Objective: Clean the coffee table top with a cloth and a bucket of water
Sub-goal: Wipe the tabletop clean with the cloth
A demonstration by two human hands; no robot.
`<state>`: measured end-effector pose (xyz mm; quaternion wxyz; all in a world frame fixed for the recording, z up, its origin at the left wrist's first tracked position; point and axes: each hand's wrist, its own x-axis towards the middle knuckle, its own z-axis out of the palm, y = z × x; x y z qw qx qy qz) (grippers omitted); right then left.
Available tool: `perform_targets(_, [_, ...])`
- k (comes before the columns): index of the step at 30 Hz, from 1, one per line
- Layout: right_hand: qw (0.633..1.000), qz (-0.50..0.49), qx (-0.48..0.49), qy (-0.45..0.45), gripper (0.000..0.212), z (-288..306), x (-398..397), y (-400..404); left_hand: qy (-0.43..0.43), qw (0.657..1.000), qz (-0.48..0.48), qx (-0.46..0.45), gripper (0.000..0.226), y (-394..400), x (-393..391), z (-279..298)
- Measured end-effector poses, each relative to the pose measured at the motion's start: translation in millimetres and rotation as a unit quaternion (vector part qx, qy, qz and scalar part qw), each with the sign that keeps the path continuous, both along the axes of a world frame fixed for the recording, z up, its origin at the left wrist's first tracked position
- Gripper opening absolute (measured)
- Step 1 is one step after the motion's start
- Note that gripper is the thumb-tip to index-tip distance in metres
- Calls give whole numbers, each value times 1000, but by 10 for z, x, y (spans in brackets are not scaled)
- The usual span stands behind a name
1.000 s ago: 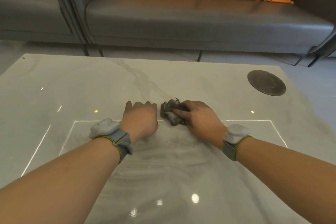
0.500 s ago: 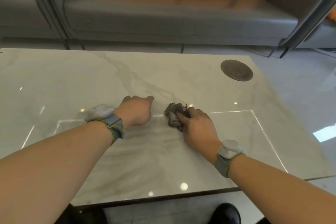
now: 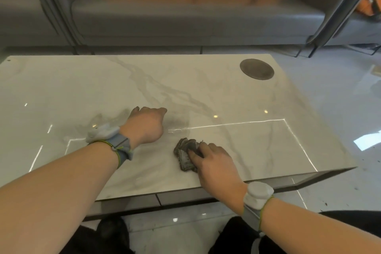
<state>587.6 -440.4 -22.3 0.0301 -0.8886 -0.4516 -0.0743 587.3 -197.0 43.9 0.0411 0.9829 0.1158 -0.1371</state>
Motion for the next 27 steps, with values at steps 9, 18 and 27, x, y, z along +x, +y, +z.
perform_targets(9, [989, -148, 8, 22, 35, 270, 206, -201, 69, 996, 45, 24, 56, 342, -567, 264])
perform_targets(18, [955, -283, -50, 76, 28, 216, -129, 148, 104, 976, 191, -7, 50, 948, -1282, 261])
perform_targets(27, [958, -262, -74, 93, 27, 176, -719, 953, 90, 952, 292, -13, 37, 1472, -2072, -5])
